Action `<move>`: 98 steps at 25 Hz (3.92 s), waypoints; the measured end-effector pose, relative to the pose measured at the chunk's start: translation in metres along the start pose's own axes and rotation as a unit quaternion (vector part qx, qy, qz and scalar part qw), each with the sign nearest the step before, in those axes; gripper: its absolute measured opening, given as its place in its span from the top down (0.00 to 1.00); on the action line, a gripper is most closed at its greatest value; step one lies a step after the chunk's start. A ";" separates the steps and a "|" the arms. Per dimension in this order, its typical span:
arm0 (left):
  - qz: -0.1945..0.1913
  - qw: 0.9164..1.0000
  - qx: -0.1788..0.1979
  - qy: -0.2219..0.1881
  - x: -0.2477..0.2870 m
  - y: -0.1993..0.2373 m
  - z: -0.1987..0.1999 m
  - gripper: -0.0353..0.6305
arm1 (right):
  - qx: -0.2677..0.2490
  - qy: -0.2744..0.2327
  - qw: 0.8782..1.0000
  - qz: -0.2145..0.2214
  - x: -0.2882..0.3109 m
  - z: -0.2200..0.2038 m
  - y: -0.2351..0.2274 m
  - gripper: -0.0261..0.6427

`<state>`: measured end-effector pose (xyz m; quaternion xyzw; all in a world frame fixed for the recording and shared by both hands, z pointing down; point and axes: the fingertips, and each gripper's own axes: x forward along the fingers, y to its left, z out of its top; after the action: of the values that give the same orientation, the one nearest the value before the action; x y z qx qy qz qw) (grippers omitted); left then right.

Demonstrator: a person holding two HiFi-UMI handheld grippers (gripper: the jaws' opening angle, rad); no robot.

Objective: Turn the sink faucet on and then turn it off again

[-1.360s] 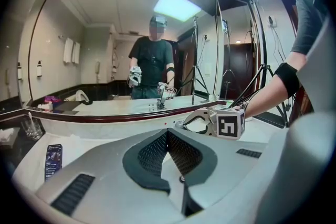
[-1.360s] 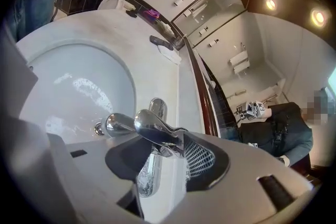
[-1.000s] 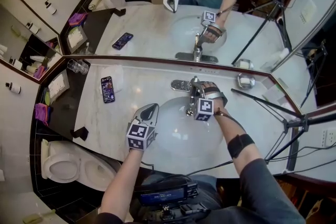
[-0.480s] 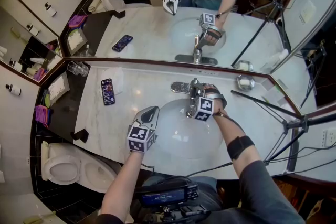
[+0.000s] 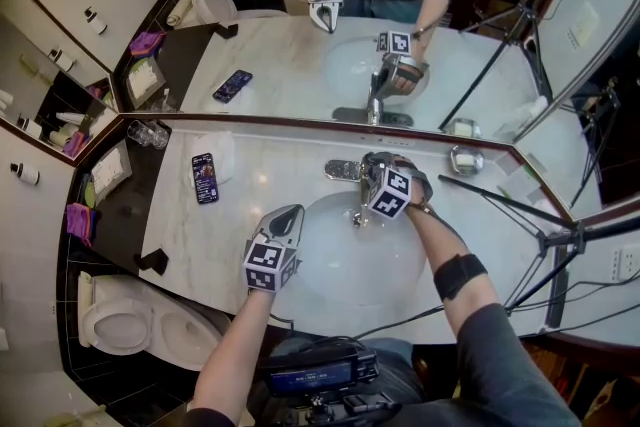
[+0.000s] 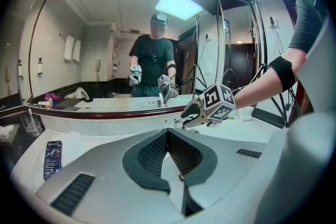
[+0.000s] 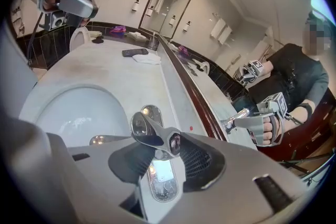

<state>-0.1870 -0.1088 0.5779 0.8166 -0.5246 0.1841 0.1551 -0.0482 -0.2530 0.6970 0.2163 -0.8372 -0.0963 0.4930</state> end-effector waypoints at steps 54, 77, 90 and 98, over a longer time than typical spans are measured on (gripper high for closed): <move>-0.024 0.999 -0.003 -0.038 -0.016 -0.004 0.008 0.94 | 0.421 -0.146 0.884 -0.137 -0.202 -0.085 0.030 0.93; -0.045 0.997 0.032 -0.047 -0.007 -0.021 0.010 0.94 | 0.458 -0.166 0.864 -0.127 -0.207 -0.095 0.049 0.93; -0.123 0.970 0.208 0.001 0.060 -0.059 0.011 0.74 | 0.466 -0.151 0.864 -0.119 -0.196 -0.110 0.053 0.93; -0.154 0.945 0.288 0.029 0.114 -0.073 0.000 0.58 | 0.481 -0.135 0.857 -0.125 -0.194 -0.133 0.053 0.93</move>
<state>-0.0771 -0.1705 0.6262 0.8915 -0.3125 0.3249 -0.0452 0.1350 -0.1105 0.6306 0.5147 -0.8033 0.2294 0.1929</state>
